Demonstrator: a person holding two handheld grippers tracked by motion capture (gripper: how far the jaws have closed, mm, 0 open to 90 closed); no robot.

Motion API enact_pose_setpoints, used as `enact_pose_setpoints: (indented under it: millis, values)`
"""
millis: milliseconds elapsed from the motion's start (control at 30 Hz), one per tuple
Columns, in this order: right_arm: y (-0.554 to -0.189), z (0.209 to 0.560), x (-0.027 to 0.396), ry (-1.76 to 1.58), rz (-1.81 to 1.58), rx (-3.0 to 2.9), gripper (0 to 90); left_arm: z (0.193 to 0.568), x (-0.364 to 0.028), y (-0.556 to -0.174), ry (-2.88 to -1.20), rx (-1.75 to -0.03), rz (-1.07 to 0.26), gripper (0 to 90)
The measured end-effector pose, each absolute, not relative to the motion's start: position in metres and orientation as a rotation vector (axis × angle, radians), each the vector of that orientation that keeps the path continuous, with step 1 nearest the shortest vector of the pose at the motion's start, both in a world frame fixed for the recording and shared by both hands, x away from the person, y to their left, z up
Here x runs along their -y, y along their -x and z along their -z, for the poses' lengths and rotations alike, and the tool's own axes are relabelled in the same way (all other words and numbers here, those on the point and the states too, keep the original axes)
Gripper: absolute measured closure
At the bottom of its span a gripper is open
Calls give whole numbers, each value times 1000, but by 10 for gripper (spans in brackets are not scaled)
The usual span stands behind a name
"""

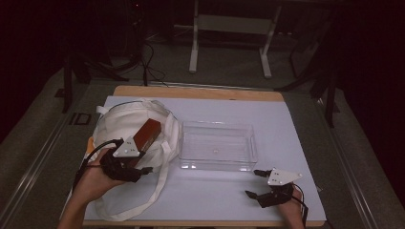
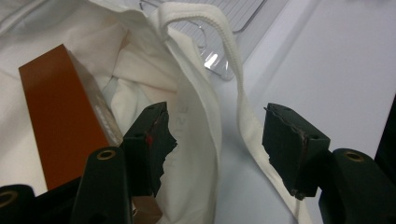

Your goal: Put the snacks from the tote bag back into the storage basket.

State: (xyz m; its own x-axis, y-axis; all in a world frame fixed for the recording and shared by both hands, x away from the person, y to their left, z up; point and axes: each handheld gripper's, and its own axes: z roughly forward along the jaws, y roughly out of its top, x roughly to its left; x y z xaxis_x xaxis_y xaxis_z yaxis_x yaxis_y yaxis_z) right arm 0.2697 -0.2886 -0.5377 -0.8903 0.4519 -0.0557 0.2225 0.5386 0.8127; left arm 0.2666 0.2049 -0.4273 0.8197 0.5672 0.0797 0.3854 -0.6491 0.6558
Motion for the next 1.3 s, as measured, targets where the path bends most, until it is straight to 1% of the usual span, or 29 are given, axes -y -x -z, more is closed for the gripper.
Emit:
enact_pose_setpoints:
  millis: [367,1300]
  values:
    - [-270,538,289,-565,-1277,-2518,175,425,-210,-273,-2362,-734,-384,430]
    - [-269,538,288,-563,-1275,-2517,175,424,-215,-288,-2396,-805,-407,411]
